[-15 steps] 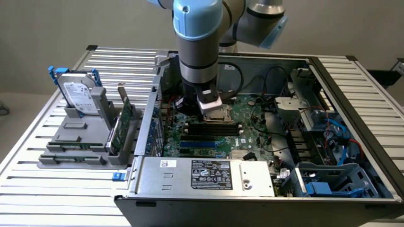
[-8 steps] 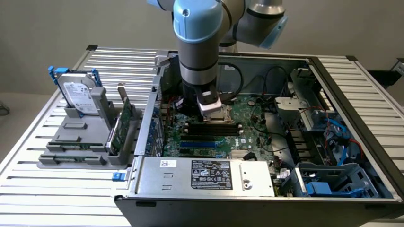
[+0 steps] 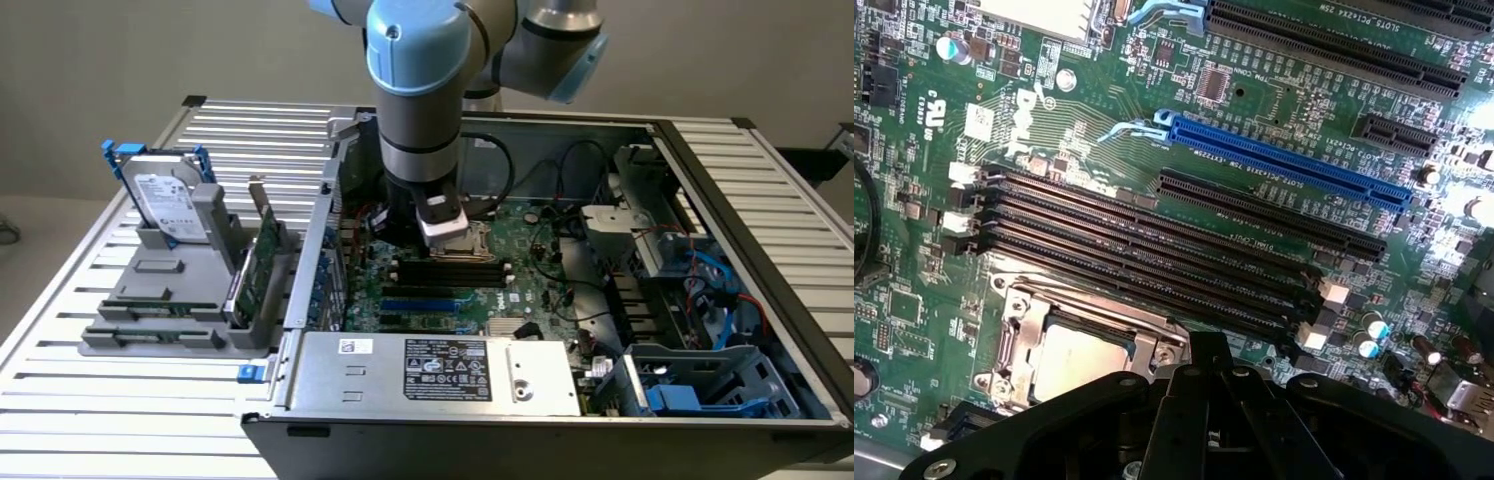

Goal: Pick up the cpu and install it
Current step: 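Install the first cpu locking lever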

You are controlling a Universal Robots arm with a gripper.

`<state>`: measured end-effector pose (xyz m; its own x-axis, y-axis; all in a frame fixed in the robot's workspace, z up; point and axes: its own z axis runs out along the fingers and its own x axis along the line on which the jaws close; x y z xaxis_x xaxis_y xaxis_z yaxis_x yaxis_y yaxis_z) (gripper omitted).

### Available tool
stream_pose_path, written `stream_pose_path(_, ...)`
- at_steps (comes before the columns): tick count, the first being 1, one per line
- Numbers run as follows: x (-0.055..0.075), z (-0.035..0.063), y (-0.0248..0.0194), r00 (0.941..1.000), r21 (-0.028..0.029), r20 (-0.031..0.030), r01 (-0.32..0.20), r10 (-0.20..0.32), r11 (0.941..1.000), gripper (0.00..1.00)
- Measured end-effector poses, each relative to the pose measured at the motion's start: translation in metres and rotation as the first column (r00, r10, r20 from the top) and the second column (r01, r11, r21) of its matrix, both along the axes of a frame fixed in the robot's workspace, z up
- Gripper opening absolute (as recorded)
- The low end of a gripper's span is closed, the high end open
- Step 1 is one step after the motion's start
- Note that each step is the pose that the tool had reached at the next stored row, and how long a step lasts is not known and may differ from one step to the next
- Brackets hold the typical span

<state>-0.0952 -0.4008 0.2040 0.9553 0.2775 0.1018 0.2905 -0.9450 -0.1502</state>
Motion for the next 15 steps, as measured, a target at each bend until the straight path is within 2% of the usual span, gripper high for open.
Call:
stream_pose_path(11,0.0000,-0.0030,0.0026,1.0000,0.0073,-0.0007,0.000,0.000,1.0000,0.11)
stream_pose_path(15,0.0000,-0.0040,0.0031,1.0000,0.0077,-0.0008,0.000,0.000,1.0000,0.11)
